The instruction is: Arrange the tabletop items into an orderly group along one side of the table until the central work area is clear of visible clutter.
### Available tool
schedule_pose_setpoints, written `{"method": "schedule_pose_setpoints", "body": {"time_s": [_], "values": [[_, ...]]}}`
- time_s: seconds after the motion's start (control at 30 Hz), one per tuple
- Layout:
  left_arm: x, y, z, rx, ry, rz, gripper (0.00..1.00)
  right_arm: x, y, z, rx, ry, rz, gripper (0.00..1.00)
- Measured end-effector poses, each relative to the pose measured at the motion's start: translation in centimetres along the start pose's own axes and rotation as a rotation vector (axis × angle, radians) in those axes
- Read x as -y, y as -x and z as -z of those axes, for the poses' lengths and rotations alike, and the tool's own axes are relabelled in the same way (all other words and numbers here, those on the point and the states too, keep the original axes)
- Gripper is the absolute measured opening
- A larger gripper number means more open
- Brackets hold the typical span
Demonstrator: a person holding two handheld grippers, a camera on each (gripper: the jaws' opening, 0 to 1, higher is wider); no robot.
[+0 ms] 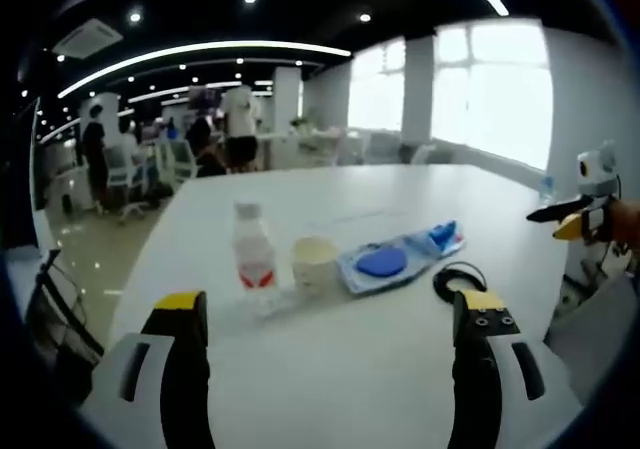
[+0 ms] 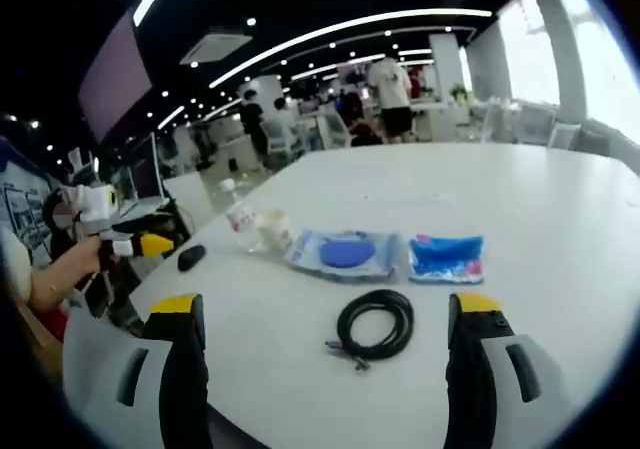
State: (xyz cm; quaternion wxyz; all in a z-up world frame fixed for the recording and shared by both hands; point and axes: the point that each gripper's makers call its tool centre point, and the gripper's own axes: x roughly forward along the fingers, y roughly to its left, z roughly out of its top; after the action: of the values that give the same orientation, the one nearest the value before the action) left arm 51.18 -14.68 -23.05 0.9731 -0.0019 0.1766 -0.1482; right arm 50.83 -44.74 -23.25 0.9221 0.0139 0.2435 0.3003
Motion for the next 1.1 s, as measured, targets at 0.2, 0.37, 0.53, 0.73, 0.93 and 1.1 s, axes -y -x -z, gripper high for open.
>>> {"method": "schedule_pose_setpoints", "body": {"time_s": [0.2,0.37,0.53,0.73,0.93,1.1], "values": [[2.0,2.0,0.7,-0.011,-0.022,0.024,0.99,-0.4,1.1,1.8,-0.032,0.021,0.002,1.00],[3.6,3.5,1.4,-0.027,-0.051,0.044,0.99,-0.7,1.9,2.8,-0.036,0.007,-0.001,1.00],[4.1,4.4,1.7,-0.020,-0.054,0.040,0.99,-0.9,2.4,3.5,-0.037,0.008,-0.001,1.00],[4.5,4.7,2.7,-0.043,-0.047,0.046,0.99,-1.2,2.6,4.4,-0.048,0.003,-0.002,1.00],[5.2,4.8,2.8,-0.034,-0.045,0.060,0.99,-1.1,2.8,4.9,-0.047,0.006,0.000,1.00],[5.5,4.9,3.3,-0.050,-0.053,0.067,0.99,-1.1,3.2,5.1,-0.051,0.012,0.005,1.00]]}}
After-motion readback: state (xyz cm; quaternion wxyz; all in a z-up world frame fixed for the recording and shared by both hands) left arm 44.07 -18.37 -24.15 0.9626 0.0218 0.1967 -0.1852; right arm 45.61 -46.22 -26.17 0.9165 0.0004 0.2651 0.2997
